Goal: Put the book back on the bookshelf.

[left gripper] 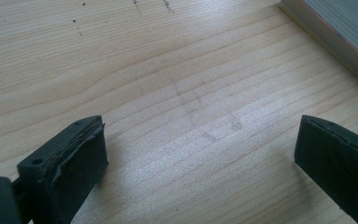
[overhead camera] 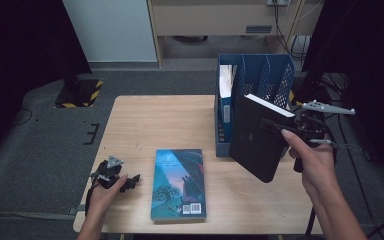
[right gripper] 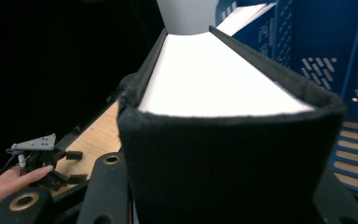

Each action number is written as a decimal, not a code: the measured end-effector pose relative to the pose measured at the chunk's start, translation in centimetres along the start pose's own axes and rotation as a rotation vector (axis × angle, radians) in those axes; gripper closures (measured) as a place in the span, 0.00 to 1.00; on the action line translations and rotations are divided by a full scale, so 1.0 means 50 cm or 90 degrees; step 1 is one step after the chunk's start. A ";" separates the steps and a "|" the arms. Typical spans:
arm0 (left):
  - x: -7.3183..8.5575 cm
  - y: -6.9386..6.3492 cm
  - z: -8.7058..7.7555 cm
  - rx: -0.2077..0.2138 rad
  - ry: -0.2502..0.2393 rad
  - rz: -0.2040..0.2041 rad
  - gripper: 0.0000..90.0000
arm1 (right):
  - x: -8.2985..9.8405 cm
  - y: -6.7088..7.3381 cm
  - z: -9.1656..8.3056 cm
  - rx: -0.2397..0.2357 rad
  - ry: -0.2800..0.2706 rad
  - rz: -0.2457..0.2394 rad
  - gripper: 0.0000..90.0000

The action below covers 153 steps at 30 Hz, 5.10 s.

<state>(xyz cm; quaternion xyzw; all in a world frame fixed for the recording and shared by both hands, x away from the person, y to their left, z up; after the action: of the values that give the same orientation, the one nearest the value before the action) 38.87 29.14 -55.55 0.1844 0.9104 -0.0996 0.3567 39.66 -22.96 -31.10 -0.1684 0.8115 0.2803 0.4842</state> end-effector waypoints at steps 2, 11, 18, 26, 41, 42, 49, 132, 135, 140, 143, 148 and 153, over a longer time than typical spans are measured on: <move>0.000 0.000 0.000 0.000 -0.002 -0.001 0.02 | -0.005 -0.006 -0.003 0.006 -0.002 0.006 0.59; 0.001 -0.003 0.003 -0.008 0.000 0.016 0.01 | -0.048 -0.027 -0.021 0.027 -0.025 0.015 0.59; 0.002 -0.003 0.003 -0.008 -0.002 0.016 0.01 | -0.087 -0.065 -0.010 0.068 -0.030 0.021 0.59; 0.000 -0.003 0.004 -0.007 0.003 0.019 0.00 | -0.110 -0.111 0.017 0.107 -0.023 0.024 0.59; 0.003 -0.004 0.005 -0.008 -0.006 0.018 0.00 | -0.113 -0.171 0.036 0.162 -0.006 0.031 0.59; 0.003 -0.004 0.005 -0.008 -0.006 0.019 0.00 | -0.112 -0.172 0.036 0.162 -0.007 0.034 0.59; 0.002 -0.004 0.005 -0.008 -0.006 0.020 0.00 | -0.112 -0.180 0.024 0.171 -0.007 0.038 0.59; 0.001 -0.004 0.007 -0.004 -0.006 0.024 0.00 | -0.062 -0.310 0.212 0.318 -0.006 0.056 0.59; 0.001 -0.004 0.007 -0.004 -0.006 0.024 0.00 | -0.048 -0.317 0.220 0.322 -0.005 0.063 0.59; 0.001 -0.004 0.007 -0.004 -0.006 0.024 0.00 | -0.037 -0.320 0.228 0.323 0.001 0.058 0.59; 0.001 -0.004 0.007 -0.004 -0.006 0.024 0.00 | -0.032 -0.319 0.235 0.327 0.001 0.057 0.59; 0.001 -0.004 0.007 -0.003 -0.006 0.024 0.00 | -0.029 -0.319 0.241 0.330 -0.001 0.055 0.59; 0.001 -0.004 0.007 -0.003 -0.006 0.025 0.00 | -0.024 -0.320 0.242 0.333 -0.001 0.053 0.59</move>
<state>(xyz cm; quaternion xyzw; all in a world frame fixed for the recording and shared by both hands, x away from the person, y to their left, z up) 38.98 28.87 -55.82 0.2006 0.9053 -0.0912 0.3630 57.32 -28.03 -39.22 -0.0039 0.8622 0.0805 0.5001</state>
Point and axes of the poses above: each handheld gripper's, and its own axes: z roughly forward along the jaws, x roughly out of its underside, y roughly to its left, the point moved 3 cm from there along z, roughly forward along the jaws, and after that the axes turned 2 degrees about -z, right-handed, at the moved point
